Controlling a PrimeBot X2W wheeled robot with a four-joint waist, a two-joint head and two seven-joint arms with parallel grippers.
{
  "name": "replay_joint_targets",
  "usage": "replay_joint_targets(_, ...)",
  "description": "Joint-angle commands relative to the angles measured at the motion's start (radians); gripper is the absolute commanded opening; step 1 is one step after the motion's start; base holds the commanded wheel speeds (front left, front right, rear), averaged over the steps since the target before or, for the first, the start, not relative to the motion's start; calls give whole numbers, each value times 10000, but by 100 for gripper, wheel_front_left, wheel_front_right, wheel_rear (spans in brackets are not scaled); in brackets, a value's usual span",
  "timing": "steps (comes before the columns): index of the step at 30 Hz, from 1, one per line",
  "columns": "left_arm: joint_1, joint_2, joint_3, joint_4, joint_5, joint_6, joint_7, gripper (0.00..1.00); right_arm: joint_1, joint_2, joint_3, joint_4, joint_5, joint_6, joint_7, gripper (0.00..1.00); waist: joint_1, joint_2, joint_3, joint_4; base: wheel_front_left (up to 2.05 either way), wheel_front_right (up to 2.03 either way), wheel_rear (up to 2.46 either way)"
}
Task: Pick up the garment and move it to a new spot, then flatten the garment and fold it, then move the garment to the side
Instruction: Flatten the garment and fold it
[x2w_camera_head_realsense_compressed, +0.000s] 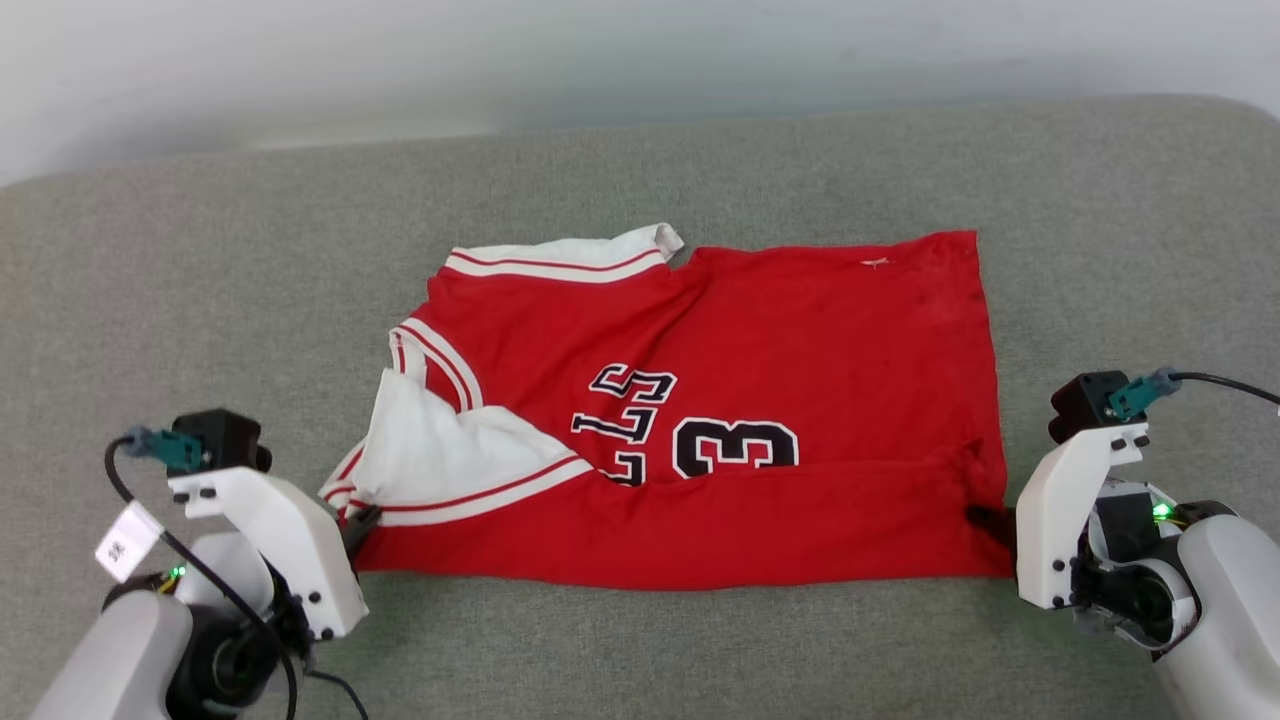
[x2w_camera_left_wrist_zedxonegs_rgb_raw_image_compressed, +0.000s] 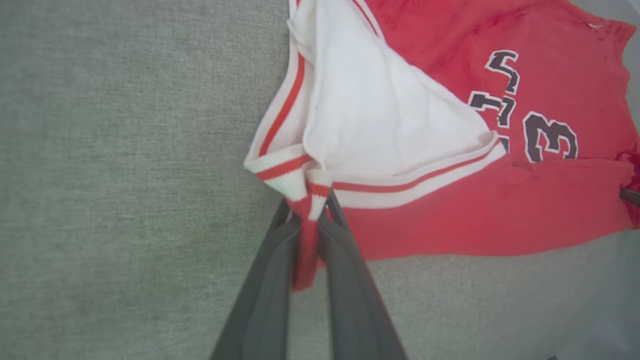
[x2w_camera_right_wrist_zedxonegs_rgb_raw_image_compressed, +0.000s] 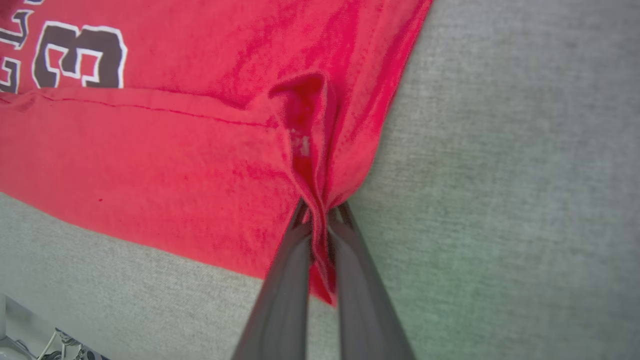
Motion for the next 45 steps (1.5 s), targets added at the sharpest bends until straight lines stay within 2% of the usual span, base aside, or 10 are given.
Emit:
replay_joint_targets(1, 174, -81, 18, 21, -49, -24, -102, 0, 171, -69, 70, 101, 66, -7, -16, 0, 0, 0, -196, -31, 0, 0, 0)
replay_joint_targets(14, 2371, -52, 432, -542, -366, 294, -981, 0, 1503, -266, -123, -491, 97, -7, 43, 0, 0, 0, -1787, 56, 0, 0, 0)
replay_joint_targets(23, 3725, -235, 481, -901, -774, 650, -949, 0, 2710, -82, -640, -1417, -243, -6, 258, 0, 0, 0, -1976, 77, 0, 0, 0)
replay_joint_targets(24, 3783, -285, 444, -809, -789, 643, -943, 0, 2806, -19, -734, -1443, -249, -6, 205, 13, 0, 0, -1961, 79, 0, 0, 0)
replay_joint_targets(25, 3798, -317, 405, -722, -745, 630, -999, 0, 2898, 46, -828, -1425, -268, -6, 155, 49, 0, 0, -1947, 79, 0, 0, 0)
replay_joint_targets(26, 3790, -461, 392, -641, -821, 597, -1053, 0, 3001, 128, -915, -1426, -255, -6, 107, 100, 0, 0, -1934, 87, 0, 0, 0)
replay_joint_targets(28, 3765, -584, 366, -470, -853, 511, -1177, 76, 3143, 241, -1075, -1520, -282, -6, -143, 100, 0, 0, -1916, 100, 0, 0, 0)
replay_joint_targets(29, 3712, -615, 386, -383, -803, 491, -1299, 100, 3231, 280, -1126, -1568, -336, -6, -290, 100, 0, 0, -1906, 103, 0, 0, 0)
replay_joint_targets(35, 3500, -536, 299, -476, -62, 383, -2193, 100, 3714, 738, -1984, -2295, -988, -6, -2480, 100, 0, 0, -2045, 83, 0, 0, 0)
replay_joint_targets(45, 2807, -631, 299, -1262, 1781, 1061, -4247, 100, 4368, 1923, -3197, -3833, -2750, -6, -5857, 100, 0, 0, -2239, -97, 0, 0, 0)
